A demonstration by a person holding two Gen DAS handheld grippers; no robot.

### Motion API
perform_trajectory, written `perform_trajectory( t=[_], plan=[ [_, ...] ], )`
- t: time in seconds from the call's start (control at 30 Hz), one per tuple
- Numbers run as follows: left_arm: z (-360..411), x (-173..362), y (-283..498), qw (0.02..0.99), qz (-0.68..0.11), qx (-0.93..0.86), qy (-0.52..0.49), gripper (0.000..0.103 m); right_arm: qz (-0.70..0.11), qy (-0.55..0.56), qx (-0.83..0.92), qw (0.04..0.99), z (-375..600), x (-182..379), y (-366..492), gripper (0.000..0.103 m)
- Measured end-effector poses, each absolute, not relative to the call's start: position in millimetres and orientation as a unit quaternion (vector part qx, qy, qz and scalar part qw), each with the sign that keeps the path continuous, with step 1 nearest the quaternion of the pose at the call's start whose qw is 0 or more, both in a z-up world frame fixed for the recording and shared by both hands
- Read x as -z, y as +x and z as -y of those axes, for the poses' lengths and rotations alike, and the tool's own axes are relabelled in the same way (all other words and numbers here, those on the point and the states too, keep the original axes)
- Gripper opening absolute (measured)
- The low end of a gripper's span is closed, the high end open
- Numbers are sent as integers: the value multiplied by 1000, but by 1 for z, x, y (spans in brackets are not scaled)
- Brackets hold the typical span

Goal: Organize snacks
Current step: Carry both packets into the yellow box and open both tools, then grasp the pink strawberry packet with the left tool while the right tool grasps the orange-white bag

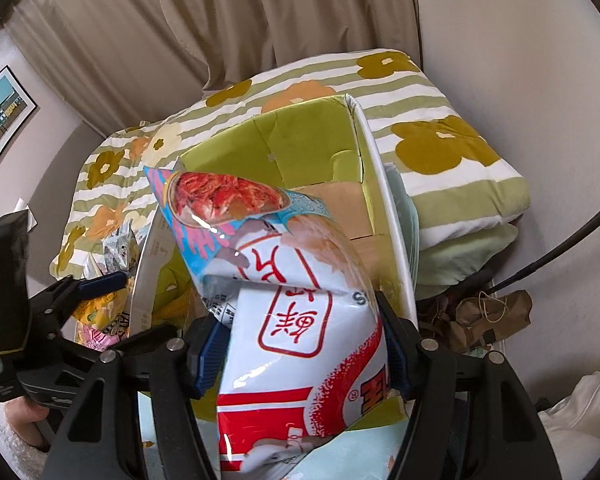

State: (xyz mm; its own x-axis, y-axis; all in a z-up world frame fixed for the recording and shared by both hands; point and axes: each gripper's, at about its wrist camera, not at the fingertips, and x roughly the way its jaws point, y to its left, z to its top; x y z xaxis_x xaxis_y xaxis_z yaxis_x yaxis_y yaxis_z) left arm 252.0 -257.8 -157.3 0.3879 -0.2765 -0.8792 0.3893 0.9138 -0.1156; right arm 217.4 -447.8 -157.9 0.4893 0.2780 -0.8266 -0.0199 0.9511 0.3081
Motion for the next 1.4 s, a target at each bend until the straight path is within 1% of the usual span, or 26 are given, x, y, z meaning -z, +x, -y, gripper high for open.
perform_trajectory(
  t=[0.2,0.27,0.33,0.37,0.4,0.47,0.67,0.9,1.03,1.2,1.4],
  plan=[
    [239,146,245,846,-497,191,34,103,-495,117,-83,857,438,161,222,62],
    [234,143,244,849,-493,187,27,103,-490,115,-76,861,437,162,223,65],
    [231,140,240,851,-492,181,21,103,-477,110,-71,869,435,161,221,84],
    [229,139,238,852,-491,180,19,103,-469,109,-72,873,435,160,219,101],
    [227,139,237,854,-489,178,19,103,-461,107,-73,878,435,159,216,102],
    [225,139,232,856,-486,174,21,103,-447,105,-70,886,437,157,208,102],
    [220,141,217,857,-486,170,5,103,-453,111,-75,881,443,156,192,102],
    [219,128,190,873,-462,155,5,103,-451,89,-108,882,441,142,176,102],
    [212,117,171,883,-449,137,-6,103,-434,73,-138,887,432,132,165,102],
    [191,106,143,895,-435,101,-28,103,-412,43,-184,891,408,118,156,102],
    [147,99,105,905,-420,28,-52,103,-385,11,-255,887,366,109,151,102]
  ],
)
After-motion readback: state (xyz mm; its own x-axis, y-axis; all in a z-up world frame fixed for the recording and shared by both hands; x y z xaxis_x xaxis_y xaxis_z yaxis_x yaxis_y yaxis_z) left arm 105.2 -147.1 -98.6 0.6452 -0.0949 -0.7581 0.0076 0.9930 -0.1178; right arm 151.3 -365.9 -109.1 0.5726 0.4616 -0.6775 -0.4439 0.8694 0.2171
